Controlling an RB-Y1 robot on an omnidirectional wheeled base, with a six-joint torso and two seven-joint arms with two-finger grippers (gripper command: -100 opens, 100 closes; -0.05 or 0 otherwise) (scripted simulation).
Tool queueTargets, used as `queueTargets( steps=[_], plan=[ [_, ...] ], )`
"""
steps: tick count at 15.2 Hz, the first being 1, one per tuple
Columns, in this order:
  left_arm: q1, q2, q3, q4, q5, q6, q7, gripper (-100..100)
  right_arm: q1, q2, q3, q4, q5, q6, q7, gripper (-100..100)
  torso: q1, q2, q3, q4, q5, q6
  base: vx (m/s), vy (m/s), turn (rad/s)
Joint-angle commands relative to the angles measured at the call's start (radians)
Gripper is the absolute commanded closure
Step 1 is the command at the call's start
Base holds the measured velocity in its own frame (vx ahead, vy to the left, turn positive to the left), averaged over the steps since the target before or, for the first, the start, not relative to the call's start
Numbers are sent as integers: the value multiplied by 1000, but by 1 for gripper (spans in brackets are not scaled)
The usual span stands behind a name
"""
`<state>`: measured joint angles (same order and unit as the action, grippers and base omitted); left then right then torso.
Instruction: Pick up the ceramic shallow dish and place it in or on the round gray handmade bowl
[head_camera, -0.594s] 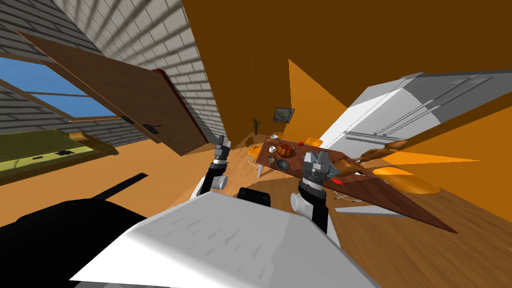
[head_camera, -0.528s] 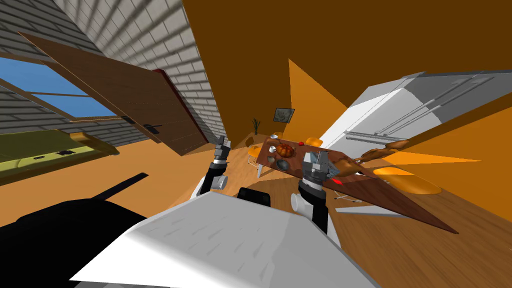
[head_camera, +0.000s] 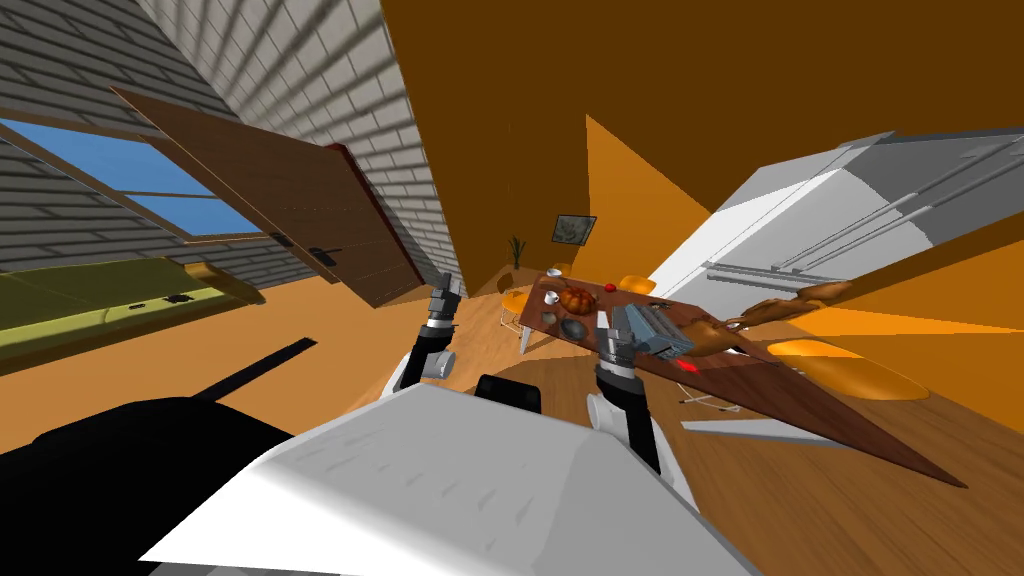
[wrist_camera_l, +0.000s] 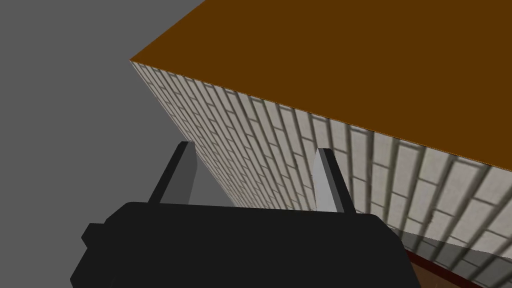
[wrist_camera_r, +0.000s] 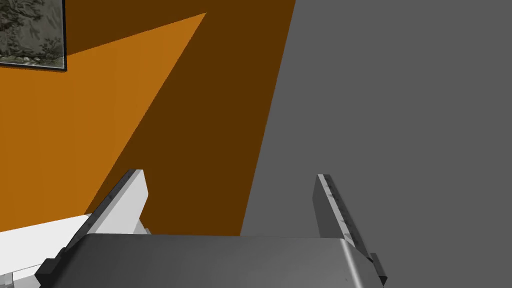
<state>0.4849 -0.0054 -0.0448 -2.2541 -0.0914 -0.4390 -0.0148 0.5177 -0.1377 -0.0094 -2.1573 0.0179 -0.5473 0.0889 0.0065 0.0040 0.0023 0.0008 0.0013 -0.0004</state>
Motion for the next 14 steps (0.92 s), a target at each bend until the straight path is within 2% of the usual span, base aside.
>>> queueTargets(
  steps=[1,6,9,10,11,12,13,14],
  plan=[
    [0,0,0,0,0,0,0,0,7,-50,13,50,1,9,17,-100,0,0,0,0,0,0,-53,131,145],
    [0,0,0,0,0,0,0,0,9,-131,29,129,1,30,38,-100,2,0,0,0,1,0,-52,118,99],
    [0,0,0,0,0,0,0,0,10,-199,49,201,0,55,63,-100,2,-1,-1,0,1,0,-31,119,126],
    [0,0,0,0,0,0,0,0,10,-202,49,214,0,55,63,-100,2,-1,-1,0,0,0,-30,128,116],
    [0,0,0,0,0,0,0,0,10,-234,61,252,-1,69,76,-100,2,-1,-1,0,1,0,-13,132,155],
    [0,0,0,0,0,0,0,0,10,-238,61,260,-1,69,76,-100,3,-2,-1,0,1,0,-13,124,145],
    [0,0,0,0,0,0,0,0,10,-270,72,299,-1,83,90,-100,2,-2,-1,0,1,0,-26,134,183],
    [0,0,0,0,0,0,0,0,10,-273,72,309,-1,83,90,-100,3,-2,-1,0,1,0,-22,128,133]
  ],
)
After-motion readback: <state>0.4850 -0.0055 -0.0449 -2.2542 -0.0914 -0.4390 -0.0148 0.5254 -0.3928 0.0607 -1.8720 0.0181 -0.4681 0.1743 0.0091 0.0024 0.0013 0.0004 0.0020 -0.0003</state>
